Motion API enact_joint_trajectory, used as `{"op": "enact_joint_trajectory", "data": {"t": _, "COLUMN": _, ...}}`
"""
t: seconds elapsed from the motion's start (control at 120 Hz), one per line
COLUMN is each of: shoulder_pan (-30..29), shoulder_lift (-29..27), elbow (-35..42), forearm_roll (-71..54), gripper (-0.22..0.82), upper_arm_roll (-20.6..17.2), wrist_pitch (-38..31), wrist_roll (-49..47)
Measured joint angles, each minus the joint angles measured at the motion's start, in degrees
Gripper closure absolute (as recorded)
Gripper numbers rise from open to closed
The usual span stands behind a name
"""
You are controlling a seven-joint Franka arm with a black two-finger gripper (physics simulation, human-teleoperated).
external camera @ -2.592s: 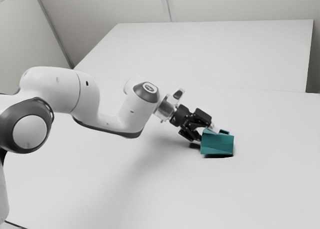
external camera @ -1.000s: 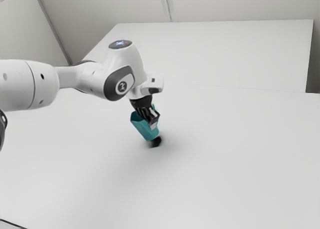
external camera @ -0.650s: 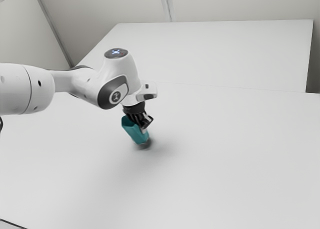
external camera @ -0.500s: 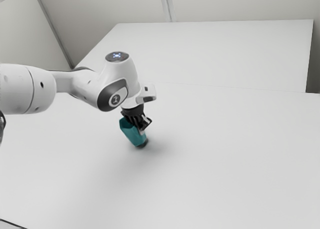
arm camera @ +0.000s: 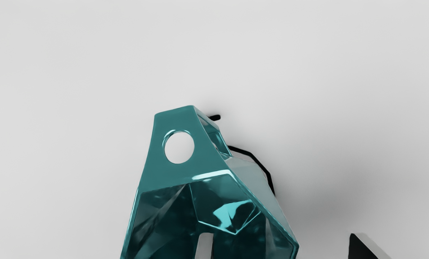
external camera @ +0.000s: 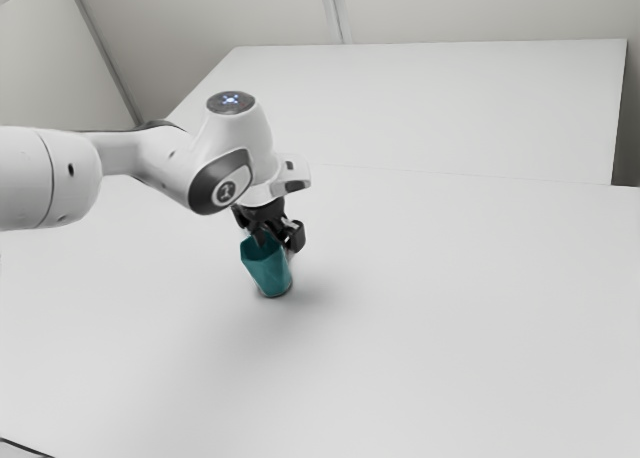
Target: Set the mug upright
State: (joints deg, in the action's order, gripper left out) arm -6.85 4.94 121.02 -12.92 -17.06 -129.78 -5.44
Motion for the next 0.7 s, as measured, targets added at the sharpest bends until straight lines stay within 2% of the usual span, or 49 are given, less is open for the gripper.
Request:
{"op": "enact_joint_trajectory", "data": {"t": 0.242, "shoulder_pan": -0.20, "shoulder_lift": -3.44, "elbow": -5.09, "forearm_roll": 8.73, "gripper": 0.07, "upper_arm_roll": 0.30, "wrist_pitch": 6.79, "wrist_roll": -0.96}}
{"op": "enact_joint_trajectory", "data": {"t": 0.533, "shoulder_pan": -2.37, "shoulder_lift": -0.95, "elbow": -25.05, "forearm_roll": 12.13, "gripper": 0.02, "upper_arm_roll": 0.65, "wrist_pitch": 21.66, "wrist_roll": -1.75}}
{"op": "enact_joint_trajectory", "data": {"t": 0.575, "shoulder_pan": -0.27, "shoulder_lift": -0.71, "elbow": -27.29, "forearm_roll": 12.03, "gripper": 0.01, "upper_arm_roll": 2.65, "wrist_pitch": 23.90, "wrist_roll": -1.79}}
{"op": "enact_joint_trajectory", "data": {"t": 0.658, "shoulder_pan": 7.00, "shoulder_lift": -0.82, "elbow": -29.90, "forearm_roll": 12.12, "gripper": 0.01, "upper_arm_roll": 9.87, "wrist_pitch": 27.60, "wrist_roll": -1.87}}
{"op": "enact_joint_trajectory", "data": {"t": 0.7, "shoulder_pan": 9.24, "shoulder_lift": -0.71, "elbow": -31.61, "forearm_roll": 12.10, "gripper": 0.01, "upper_arm_roll": 12.12, "wrist_pitch": 29.40, "wrist_roll": -1.91}}
